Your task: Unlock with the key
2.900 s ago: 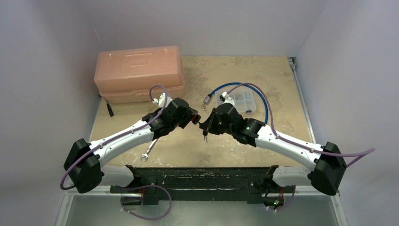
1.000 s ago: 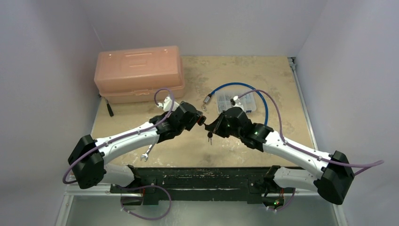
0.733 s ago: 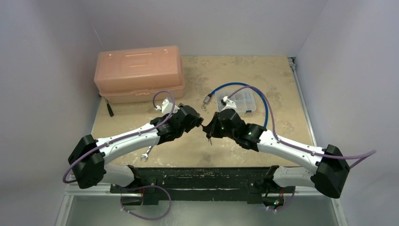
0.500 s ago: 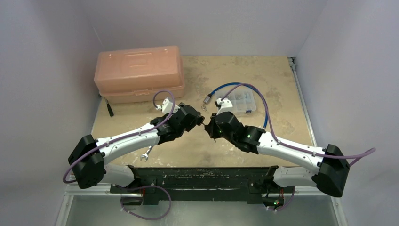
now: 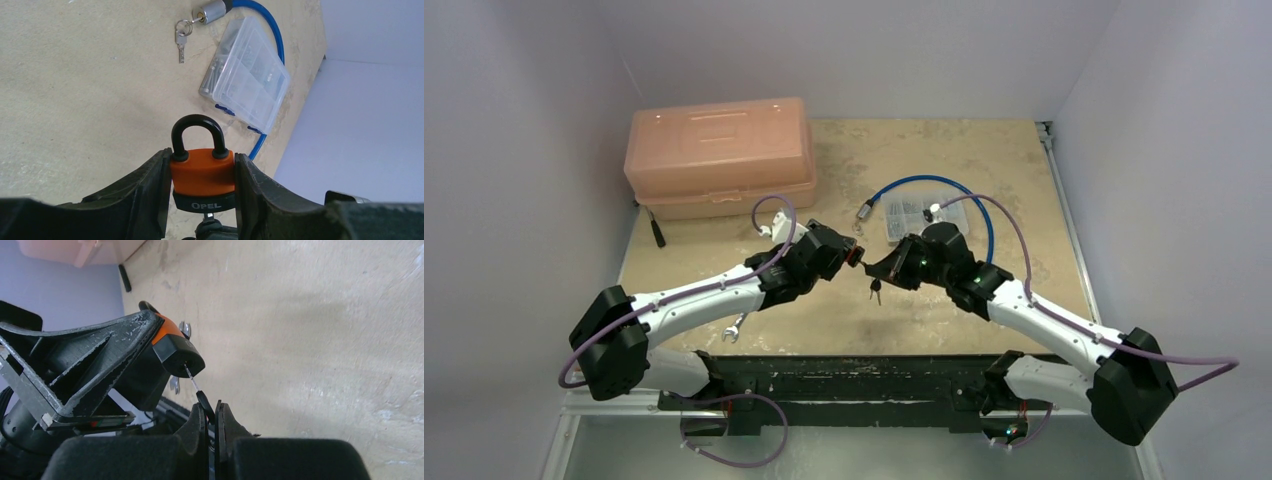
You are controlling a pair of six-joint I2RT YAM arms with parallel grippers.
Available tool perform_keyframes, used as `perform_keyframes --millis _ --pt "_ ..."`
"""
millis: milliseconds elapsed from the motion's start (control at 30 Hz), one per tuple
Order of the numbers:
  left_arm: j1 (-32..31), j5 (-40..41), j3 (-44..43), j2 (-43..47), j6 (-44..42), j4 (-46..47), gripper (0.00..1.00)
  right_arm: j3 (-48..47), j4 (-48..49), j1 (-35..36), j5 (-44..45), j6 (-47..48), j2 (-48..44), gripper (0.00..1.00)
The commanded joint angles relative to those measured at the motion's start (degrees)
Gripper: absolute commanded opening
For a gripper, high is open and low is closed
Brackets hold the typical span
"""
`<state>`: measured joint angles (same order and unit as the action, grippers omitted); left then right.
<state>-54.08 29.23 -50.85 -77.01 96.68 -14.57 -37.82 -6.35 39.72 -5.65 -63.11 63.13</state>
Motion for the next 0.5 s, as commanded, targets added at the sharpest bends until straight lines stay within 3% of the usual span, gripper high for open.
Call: perform_keyframes --millis 0,233,467 --pt "-3.1 -6.9 -0.4 3.6 1.0 4.2 0.00 -1.0 3.2 -4.2 3.5 -1.7 2.6 0.00" --pt "-2.5 -3.9 -2.0 4.0 -0.7 2.6 0.00 -5.9 -5.0 -4.1 5.0 13.1 3.6 0.00" --pt "1.5 -4.3 -2.8 3.3 -2.4 2.3 0.00 -6.5 -13.6 -4.1 8.6 16.5 -3.2 0.00"
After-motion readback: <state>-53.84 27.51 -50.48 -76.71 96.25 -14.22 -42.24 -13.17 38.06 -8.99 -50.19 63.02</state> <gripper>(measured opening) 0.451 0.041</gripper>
